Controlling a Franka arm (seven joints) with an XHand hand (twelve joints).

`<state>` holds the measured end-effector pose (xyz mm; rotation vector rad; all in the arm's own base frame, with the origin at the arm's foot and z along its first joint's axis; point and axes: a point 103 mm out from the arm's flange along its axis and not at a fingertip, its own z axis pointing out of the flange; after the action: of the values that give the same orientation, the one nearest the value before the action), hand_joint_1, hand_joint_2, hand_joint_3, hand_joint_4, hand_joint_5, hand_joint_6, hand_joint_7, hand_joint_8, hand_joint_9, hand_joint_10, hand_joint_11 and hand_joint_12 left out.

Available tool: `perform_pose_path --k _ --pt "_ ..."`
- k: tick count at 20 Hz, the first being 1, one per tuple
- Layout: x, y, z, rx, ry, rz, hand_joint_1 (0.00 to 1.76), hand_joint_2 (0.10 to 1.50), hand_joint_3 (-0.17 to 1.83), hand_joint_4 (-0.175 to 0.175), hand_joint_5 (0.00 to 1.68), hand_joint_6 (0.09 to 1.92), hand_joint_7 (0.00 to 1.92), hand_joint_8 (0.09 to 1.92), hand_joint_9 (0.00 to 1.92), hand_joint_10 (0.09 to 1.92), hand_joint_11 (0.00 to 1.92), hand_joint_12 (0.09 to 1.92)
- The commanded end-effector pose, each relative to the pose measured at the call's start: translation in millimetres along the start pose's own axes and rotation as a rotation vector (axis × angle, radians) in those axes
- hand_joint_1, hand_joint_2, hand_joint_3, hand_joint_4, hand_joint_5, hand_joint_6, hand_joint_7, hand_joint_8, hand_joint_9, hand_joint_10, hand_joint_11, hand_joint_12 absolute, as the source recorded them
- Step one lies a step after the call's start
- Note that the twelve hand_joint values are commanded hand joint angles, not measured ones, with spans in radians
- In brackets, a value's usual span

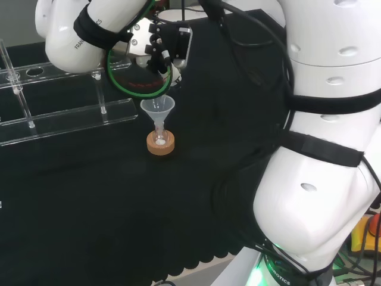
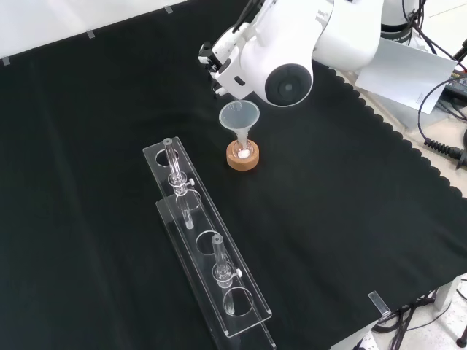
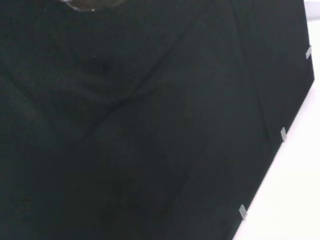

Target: Pour all the NaCl from the weighing funnel into the round-bottom flask.

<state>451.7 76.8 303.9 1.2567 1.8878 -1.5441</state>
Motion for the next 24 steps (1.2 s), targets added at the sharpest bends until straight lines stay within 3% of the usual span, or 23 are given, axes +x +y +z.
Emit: perform_pose_path --k 1,12,24 --pt "1.1 0.7 -2.8 0.021 -0.049 0.012 1.05 1.04 0.07 0.175 1.08 0.88 1.22 0.37 1.44 0.09 1.20 0.79" --pt "-0.1 -0.8 -3.7 0.034 -0.100 0.014 1.05 1.03 0.07 0.175 1.08 0.88 1.22 0.37 1.44 0.09 1.20 0.79" --pt "-0.8 -0.1 -3.6 0.034 -0.101 0.011 1.05 1.03 0.08 0.175 1.08 0.88 1.22 0.37 1.44 0.09 1.20 0.78"
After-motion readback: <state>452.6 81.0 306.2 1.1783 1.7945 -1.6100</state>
